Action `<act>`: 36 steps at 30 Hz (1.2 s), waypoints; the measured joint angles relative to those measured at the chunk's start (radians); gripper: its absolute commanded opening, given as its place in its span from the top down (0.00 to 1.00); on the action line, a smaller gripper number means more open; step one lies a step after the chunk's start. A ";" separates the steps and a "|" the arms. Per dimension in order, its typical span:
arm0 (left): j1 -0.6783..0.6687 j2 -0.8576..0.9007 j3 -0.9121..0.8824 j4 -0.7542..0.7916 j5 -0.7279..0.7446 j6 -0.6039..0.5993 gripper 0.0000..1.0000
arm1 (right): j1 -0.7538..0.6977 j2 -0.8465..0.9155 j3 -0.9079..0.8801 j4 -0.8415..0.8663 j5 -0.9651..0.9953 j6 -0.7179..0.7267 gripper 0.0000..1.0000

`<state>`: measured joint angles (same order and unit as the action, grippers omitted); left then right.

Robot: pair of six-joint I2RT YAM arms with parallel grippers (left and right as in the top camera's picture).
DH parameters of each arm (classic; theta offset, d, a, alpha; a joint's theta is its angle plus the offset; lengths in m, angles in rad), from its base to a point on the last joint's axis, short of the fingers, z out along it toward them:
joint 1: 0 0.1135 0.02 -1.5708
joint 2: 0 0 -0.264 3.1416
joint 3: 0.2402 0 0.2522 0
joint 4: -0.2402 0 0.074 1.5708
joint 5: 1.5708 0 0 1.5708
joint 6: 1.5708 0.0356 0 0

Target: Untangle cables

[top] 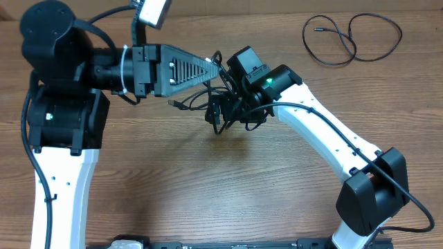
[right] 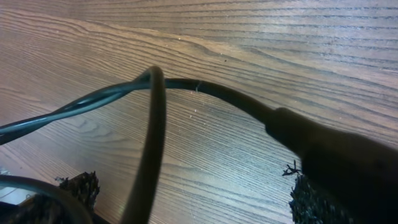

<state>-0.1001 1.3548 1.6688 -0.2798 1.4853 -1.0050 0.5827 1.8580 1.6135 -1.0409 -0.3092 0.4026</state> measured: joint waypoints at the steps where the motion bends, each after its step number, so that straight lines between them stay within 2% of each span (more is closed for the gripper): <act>1: 0.010 0.000 0.000 0.014 0.001 -0.008 0.96 | 0.000 0.000 0.000 0.000 0.000 0.000 0.00; 6: 0.115 -0.001 0.000 0.029 0.009 -0.018 0.96 | 0.000 0.000 0.000 -0.012 0.000 0.000 0.00; 11: 0.254 -0.001 0.000 -0.039 0.012 -0.017 0.96 | 0.000 0.000 0.000 -0.031 0.016 0.000 0.00; 17: 0.325 -0.001 0.000 -0.208 0.011 0.028 0.96 | 0.000 0.000 0.000 -0.044 0.074 0.050 0.00; 24: 0.325 -0.001 0.001 -0.483 -0.016 0.180 0.96 | 0.000 0.000 0.000 -0.044 0.079 0.098 0.00; 28: 0.325 -0.001 0.002 -0.609 -0.117 0.230 0.96 | -0.004 0.000 0.000 -0.036 -0.008 0.089 0.00; 36: 0.325 -0.001 0.002 -0.779 -0.422 0.229 0.96 | -0.055 0.000 0.000 -0.032 -0.233 0.012 0.00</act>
<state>0.2253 1.3537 1.6707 -1.0588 1.0630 -0.7761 0.5274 1.8580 1.6135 -1.0725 -0.5419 0.4149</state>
